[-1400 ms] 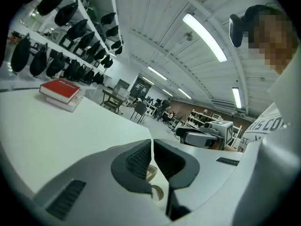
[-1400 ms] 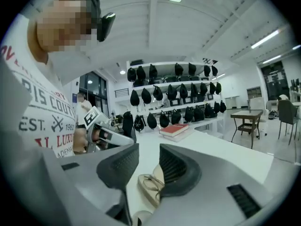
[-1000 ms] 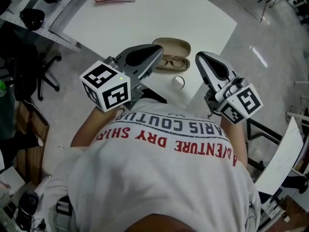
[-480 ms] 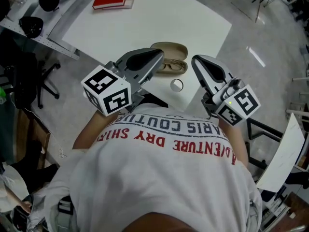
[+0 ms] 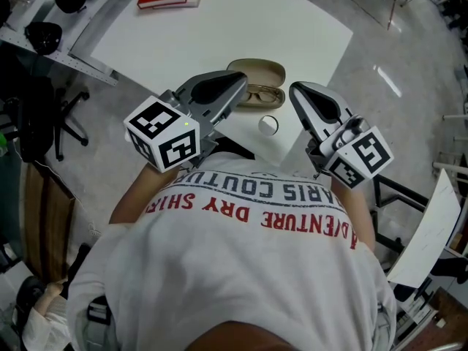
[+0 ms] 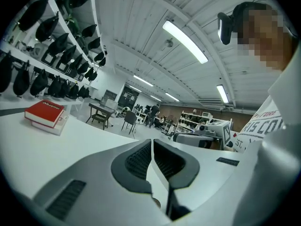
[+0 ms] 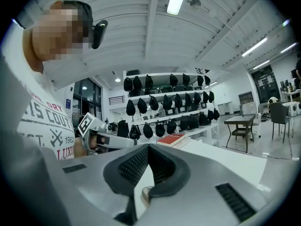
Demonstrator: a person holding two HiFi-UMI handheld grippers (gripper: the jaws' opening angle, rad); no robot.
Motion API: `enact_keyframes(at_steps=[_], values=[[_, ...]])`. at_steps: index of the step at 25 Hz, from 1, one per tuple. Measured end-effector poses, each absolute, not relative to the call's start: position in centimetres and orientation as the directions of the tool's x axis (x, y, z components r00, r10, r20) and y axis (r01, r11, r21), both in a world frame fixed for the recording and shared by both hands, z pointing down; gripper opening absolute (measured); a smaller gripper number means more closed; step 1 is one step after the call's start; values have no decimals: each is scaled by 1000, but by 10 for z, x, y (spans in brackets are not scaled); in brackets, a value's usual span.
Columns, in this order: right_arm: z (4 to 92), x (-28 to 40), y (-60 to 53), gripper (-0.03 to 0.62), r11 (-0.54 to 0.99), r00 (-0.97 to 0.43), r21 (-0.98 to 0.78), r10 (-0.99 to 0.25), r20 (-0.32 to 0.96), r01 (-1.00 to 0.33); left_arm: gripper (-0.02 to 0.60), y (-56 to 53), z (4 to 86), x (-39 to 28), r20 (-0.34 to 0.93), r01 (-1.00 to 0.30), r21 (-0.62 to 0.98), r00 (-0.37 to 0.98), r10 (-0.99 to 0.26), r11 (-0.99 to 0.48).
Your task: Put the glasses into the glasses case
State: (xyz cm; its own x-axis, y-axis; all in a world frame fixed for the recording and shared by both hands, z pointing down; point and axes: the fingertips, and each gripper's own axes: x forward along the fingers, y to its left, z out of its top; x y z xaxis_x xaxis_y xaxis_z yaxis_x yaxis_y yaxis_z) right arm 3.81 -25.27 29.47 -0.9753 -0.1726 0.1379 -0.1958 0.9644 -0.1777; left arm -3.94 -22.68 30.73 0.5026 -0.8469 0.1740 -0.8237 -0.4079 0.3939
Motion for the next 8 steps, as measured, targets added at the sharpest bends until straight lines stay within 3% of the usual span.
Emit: enact_keyframes(at_steps=[8], values=[[307,34,-258,23,963,-972,-180,-172,162,-201,37,-233,318,-42,199,-822,405,507,-839,-401]])
